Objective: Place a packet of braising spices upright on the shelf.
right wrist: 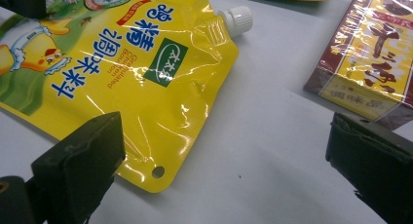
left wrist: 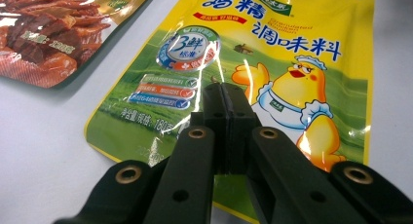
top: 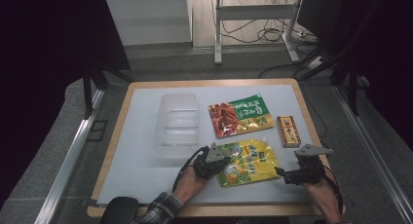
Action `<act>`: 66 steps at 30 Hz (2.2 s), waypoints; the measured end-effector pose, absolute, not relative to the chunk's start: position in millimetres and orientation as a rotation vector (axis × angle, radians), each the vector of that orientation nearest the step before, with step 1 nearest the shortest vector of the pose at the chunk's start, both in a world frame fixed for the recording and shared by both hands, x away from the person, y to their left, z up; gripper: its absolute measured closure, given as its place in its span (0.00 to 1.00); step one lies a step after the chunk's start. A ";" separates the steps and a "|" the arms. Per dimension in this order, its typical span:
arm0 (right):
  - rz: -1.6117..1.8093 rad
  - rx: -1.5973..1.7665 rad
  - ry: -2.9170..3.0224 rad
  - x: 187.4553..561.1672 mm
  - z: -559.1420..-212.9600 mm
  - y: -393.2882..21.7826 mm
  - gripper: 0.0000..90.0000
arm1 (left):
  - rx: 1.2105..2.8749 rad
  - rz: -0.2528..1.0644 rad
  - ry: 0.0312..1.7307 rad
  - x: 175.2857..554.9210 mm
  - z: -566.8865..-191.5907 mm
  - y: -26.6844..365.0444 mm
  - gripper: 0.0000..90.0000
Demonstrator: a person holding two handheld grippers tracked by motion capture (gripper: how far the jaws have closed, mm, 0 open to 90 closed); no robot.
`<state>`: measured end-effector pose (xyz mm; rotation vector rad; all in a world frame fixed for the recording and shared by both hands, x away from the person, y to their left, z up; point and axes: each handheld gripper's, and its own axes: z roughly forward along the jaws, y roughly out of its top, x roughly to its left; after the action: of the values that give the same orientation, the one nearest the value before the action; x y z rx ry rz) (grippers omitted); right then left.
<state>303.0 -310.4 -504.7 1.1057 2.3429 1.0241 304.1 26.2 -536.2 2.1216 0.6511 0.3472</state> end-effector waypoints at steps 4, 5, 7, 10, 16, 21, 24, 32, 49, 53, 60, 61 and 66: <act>1.048 1.115 2.349 302.1 -504.0 -309.7 0.01 | 2.131 0.356 0.656 302.6 -537.0 26.5 1.00; 1.056 1.120 2.354 302.2 -503.9 -309.4 0.01 | 2.133 0.354 0.658 302.7 -536.9 26.9 1.00; 1.062 1.121 2.361 302.2 -503.9 -309.1 0.01 | 2.133 0.351 0.657 302.3 -537.7 28.9 1.00; 1.078 1.125 2.373 302.2 -504.2 -307.4 0.01 | 2.134 0.379 0.648 299.3 -539.0 29.1 1.00; 1.093 1.119 2.393 302.1 -504.2 -303.0 0.01 | 2.158 0.403 0.666 294.4 -540.1 31.9 1.00; 1.114 1.112 2.428 305.2 -506.5 -297.5 0.02 | 2.161 0.373 0.689 295.2 -540.7 35.1 1.00; 1.130 1.115 2.454 308.0 -508.9 -294.3 0.02 | 2.162 0.380 0.692 294.3 -540.9 34.7 1.00; 1.181 1.157 2.519 317.6 -517.8 -285.5 0.03 | 2.159 0.339 0.724 296.5 -540.2 36.4 1.00; 1.302 1.144 2.648 336.5 -525.5 -255.5 0.08 | 2.156 0.348 0.721 295.7 -540.5 36.5 1.00; 1.328 1.189 2.646 337.6 -520.6 -253.0 0.07 | 2.159 0.370 0.711 294.2 -540.7 35.9 1.00; 1.376 1.352 2.640 341.9 -517.7 -256.0 0.15 | 2.158 0.397 0.704 292.4 -540.7 35.2 1.00; 1.359 1.355 2.627 341.7 -516.2 -256.3 0.21 | 2.154 0.409 0.714 292.3 -540.7 35.3 0.97; 1.353 1.336 2.566 340.8 -508.7 -261.9 0.60 | 2.129 0.389 0.750 294.8 -540.5 39.1 0.87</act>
<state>340.8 -261.9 -508.7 1.3356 2.5665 1.3532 294.8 39.1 -540.5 2.1290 0.7504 0.3893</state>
